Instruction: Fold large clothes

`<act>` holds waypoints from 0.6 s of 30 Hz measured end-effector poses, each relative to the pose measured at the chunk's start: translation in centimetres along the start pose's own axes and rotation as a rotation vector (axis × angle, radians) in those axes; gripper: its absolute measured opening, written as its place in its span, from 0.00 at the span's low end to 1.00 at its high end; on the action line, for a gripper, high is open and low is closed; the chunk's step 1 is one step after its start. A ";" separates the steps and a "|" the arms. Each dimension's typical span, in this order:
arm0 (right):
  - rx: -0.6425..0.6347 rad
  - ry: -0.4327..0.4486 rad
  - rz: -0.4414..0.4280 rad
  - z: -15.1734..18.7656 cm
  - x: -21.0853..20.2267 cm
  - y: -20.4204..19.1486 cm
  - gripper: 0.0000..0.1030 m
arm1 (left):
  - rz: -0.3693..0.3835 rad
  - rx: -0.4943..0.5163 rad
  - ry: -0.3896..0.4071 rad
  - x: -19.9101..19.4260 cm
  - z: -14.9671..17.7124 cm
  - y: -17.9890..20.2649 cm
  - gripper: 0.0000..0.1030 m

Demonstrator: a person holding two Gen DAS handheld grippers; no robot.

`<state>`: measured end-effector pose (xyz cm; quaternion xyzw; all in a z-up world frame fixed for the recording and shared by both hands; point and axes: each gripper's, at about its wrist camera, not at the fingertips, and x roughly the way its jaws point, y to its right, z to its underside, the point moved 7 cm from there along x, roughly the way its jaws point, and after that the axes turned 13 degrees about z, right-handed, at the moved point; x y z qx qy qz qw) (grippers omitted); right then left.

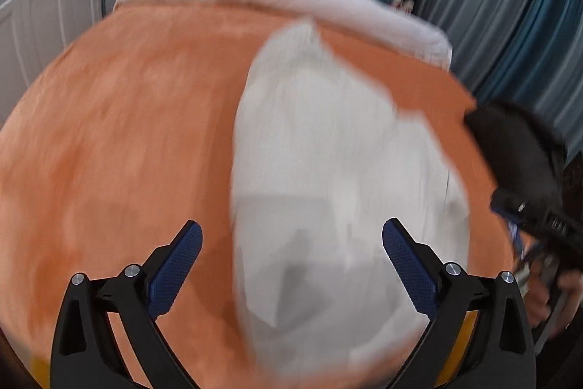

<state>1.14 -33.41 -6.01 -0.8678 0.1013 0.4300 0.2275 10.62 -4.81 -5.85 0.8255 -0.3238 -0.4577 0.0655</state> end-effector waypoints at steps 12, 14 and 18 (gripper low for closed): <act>0.103 -0.165 -0.128 4.8 3.4 -4.5 0.20 | -0.031 0.053 -0.075 2.6 6.2 0.5 0.60; 0.118 -0.117 -0.199 3.7 1.1 -5.6 0.09 | -0.044 0.053 -0.062 1.3 5.5 0.9 0.38; 0.131 -0.019 -0.363 3.5 -5.8 -5.6 0.04 | 0.040 0.017 -0.010 -3.0 5.3 1.8 0.10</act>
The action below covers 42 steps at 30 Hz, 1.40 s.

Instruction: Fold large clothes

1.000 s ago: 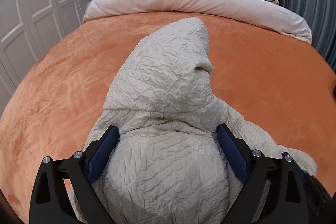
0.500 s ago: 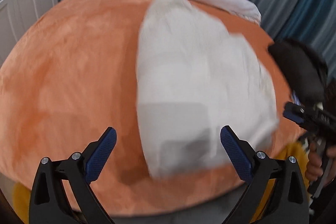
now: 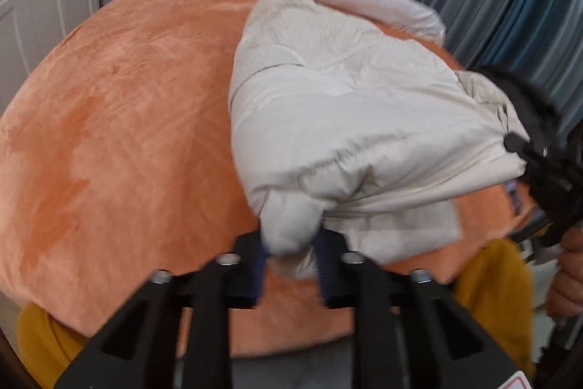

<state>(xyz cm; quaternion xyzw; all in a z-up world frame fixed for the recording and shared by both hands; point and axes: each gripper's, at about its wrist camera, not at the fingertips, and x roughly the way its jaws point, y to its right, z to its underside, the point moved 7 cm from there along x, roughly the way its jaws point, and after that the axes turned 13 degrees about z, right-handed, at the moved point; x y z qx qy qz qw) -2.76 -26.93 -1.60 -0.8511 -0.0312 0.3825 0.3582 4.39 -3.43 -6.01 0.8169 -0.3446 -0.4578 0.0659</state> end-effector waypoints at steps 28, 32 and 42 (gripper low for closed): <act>-0.036 -0.050 0.192 -4.9 6.4 1.7 0.07 | -0.032 -0.076 0.069 2.2 -4.6 1.2 0.79; 0.041 -0.062 0.166 -4.4 6.5 5.4 0.07 | -0.064 -0.013 0.004 4.2 -2.9 2.4 0.82; -0.072 0.089 0.324 -6.3 2.6 2.2 0.62 | -0.111 -0.058 0.007 4.5 -1.6 1.8 0.87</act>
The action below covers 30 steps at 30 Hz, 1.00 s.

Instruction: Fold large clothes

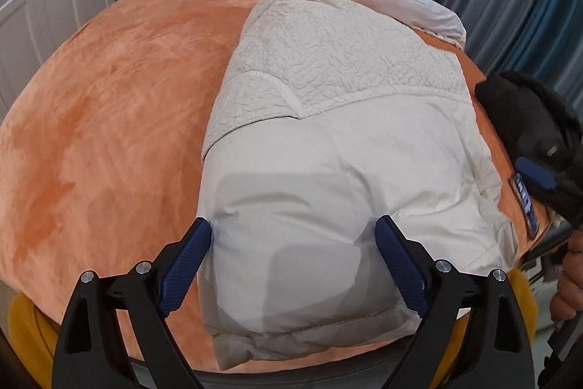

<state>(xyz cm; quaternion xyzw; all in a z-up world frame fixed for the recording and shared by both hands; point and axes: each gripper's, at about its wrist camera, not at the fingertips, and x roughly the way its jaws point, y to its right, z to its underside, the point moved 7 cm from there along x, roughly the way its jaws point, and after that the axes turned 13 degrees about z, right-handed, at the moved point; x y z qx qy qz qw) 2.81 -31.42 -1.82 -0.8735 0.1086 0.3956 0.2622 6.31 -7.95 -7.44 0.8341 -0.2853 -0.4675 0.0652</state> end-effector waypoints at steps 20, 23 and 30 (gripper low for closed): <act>-0.009 -0.188 0.039 3.8 7.7 5.1 0.02 | -0.006 -0.040 0.006 -0.9 0.1 1.0 0.89; 0.035 -0.169 -0.020 3.0 6.0 4.1 0.03 | -0.066 0.009 -0.002 -0.8 0.1 1.5 0.87; -0.010 -0.058 0.005 -0.8 1.8 1.4 0.36 | -0.092 0.014 -0.005 -0.4 0.3 1.2 0.87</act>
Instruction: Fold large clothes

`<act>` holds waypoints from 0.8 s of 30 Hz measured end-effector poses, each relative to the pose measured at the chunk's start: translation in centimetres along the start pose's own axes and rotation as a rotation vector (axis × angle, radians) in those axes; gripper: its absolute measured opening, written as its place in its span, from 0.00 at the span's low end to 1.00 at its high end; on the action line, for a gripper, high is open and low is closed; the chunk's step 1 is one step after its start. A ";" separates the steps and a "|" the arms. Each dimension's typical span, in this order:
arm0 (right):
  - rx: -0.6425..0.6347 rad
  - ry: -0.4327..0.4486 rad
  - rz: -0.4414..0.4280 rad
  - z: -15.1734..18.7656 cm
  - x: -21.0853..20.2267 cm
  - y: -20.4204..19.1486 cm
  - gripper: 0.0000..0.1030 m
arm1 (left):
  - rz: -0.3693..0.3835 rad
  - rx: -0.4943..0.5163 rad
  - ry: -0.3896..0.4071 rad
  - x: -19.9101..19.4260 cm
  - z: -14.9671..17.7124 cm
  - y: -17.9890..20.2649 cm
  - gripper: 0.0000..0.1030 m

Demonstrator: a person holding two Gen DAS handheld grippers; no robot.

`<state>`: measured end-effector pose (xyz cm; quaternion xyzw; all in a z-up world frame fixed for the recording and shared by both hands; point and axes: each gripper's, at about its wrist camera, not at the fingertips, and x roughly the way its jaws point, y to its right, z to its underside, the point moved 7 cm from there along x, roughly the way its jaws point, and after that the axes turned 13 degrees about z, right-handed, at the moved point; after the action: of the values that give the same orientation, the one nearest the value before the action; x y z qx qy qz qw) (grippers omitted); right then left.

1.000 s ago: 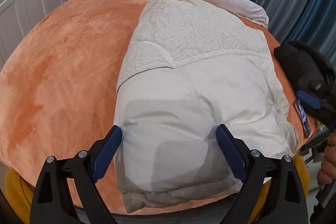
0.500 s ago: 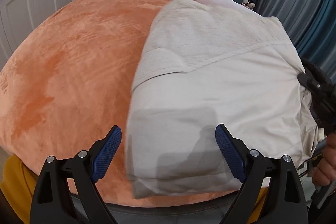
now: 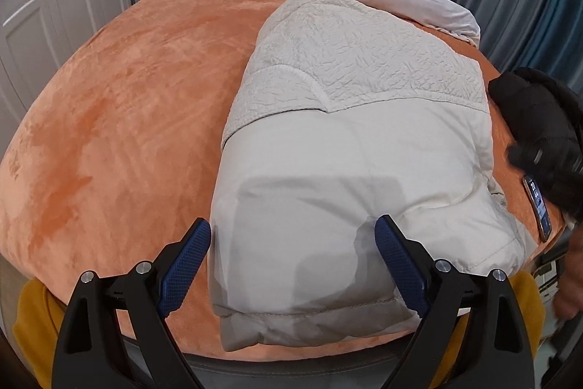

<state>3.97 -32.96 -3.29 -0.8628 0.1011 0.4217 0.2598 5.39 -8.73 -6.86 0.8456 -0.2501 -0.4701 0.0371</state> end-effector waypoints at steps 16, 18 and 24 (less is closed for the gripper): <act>-0.073 0.126 -0.145 -8.1 1.4 -6.0 0.07 | 0.005 -0.013 0.004 -0.1 -0.4 -0.2 0.89; -0.054 -0.010 0.017 -6.7 6.4 -2.9 0.08 | 0.010 -0.023 -0.014 0.5 -0.3 -0.1 0.89; 0.007 -0.086 -0.028 -2.8 5.5 0.0 0.17 | -0.015 0.005 -0.033 1.1 0.1 0.1 0.93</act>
<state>9.27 -34.25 -6.14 -0.8444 0.0791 0.4541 0.2729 5.72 -9.30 -7.74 0.8397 -0.2454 -0.4837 0.0272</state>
